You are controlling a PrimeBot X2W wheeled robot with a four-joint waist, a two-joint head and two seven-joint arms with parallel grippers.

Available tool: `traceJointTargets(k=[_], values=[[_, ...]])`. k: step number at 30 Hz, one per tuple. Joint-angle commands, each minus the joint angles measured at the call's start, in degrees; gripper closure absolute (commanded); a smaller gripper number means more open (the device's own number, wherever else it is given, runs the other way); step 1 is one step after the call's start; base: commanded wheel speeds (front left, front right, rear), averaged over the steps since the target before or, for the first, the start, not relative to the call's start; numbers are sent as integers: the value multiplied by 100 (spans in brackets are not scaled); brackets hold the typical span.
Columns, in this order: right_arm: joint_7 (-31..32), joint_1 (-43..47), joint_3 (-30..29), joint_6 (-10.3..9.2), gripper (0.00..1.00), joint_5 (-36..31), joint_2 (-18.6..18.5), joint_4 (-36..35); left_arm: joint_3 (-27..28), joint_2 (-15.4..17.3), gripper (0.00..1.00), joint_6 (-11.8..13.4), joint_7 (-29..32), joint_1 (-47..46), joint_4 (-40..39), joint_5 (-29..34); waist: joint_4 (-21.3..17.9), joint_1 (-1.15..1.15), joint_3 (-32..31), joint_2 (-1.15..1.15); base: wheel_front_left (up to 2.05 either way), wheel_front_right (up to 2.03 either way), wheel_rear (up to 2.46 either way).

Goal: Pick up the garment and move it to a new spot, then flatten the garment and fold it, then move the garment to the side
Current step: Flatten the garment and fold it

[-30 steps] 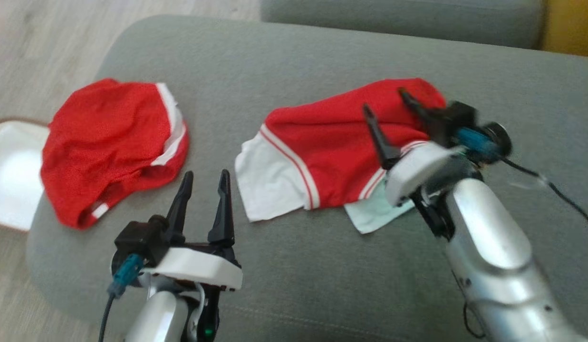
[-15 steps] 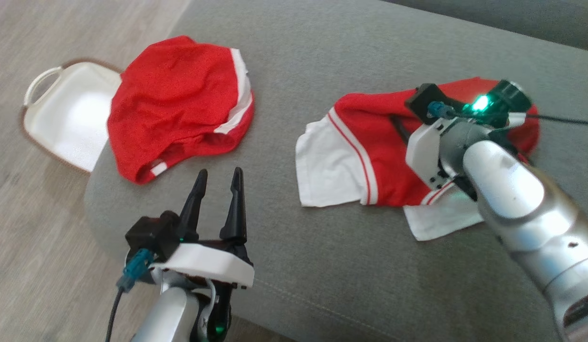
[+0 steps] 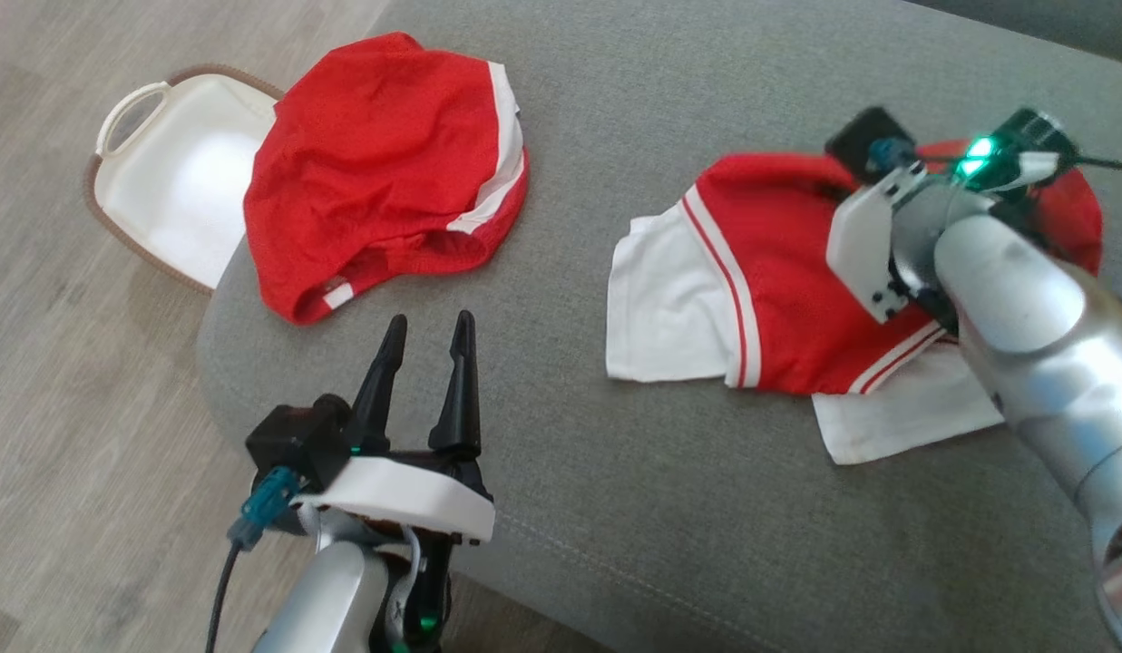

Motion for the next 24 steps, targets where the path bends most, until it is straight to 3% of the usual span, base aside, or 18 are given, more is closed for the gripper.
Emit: traceJointTargets(k=[1, 9, 14, 18, 24], values=[[-142, -190, -71, 21, 100, 52, 60, -79, 193, 14, 0, 50, -31, -245, -186, -9, -43, 0, -13, 0, 0, 0, 0], [-1229, -374, -749, 21, 100, 287, 427, 144, 412, 14, 0, 7, -31, -190, -126, 182, -642, 0, -278, 0, 0, 0, 0], [-2027, -840, -1549, 21, 100, 270, 575, 264, 475, 14, 0, -58, -31, -105, -75, 283, -1009, 0, -529, 0, 0, 0, 0], [-2265, -1057, -2248, 21, 100, 170, 643, 74, 477, 14, 0, -57, -31, -18, -52, 363, -1155, 0, -799, 0, 0, 0, 0], [-2279, -287, -3480, 21, 100, -609, 490, -1996, 624, 14, 0, -28, -31, 211, -89, 452, -1436, 0, -1052, 0, 0, 0, 0]])
